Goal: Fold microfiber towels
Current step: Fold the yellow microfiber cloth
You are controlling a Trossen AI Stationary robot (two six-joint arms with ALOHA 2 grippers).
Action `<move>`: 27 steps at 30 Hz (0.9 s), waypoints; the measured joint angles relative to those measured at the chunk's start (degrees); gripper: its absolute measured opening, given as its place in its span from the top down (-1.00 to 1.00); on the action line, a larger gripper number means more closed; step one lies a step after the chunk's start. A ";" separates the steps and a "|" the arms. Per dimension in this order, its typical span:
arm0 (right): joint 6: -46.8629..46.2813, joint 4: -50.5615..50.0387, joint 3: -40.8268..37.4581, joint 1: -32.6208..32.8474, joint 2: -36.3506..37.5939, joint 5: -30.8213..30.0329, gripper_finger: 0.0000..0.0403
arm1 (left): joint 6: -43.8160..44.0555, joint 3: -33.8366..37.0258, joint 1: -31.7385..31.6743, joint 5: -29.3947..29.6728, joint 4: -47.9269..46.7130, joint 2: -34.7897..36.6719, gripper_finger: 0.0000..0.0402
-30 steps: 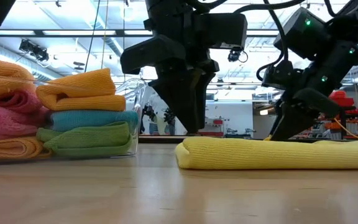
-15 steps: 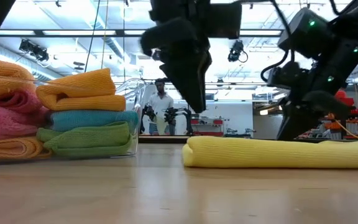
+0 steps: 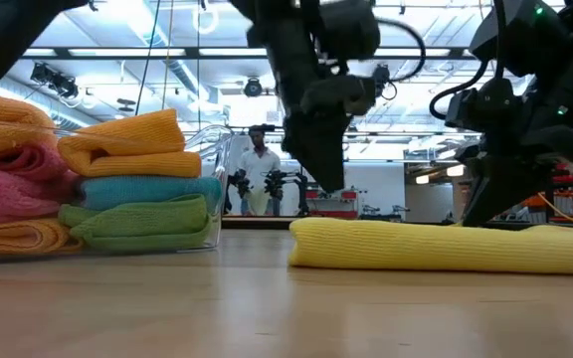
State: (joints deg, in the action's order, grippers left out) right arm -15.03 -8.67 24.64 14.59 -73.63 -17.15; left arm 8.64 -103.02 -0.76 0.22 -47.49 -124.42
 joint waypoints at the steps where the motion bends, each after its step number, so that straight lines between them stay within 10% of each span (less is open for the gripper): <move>1: 0.00 0.00 0.00 0.21 0.00 0.02 0.98 | -0.04 -0.07 -0.87 -1.58 0.65 -0.29 0.23; 27: 0.00 0.57 0.07 0.22 -0.04 0.01 0.96 | -9.37 -0.18 -2.71 -7.82 -1.26 -7.65 0.57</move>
State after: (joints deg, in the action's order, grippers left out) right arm -15.03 -8.09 24.71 14.81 -73.67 -17.14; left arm -0.73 -103.20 -3.46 -7.60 -48.75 -132.07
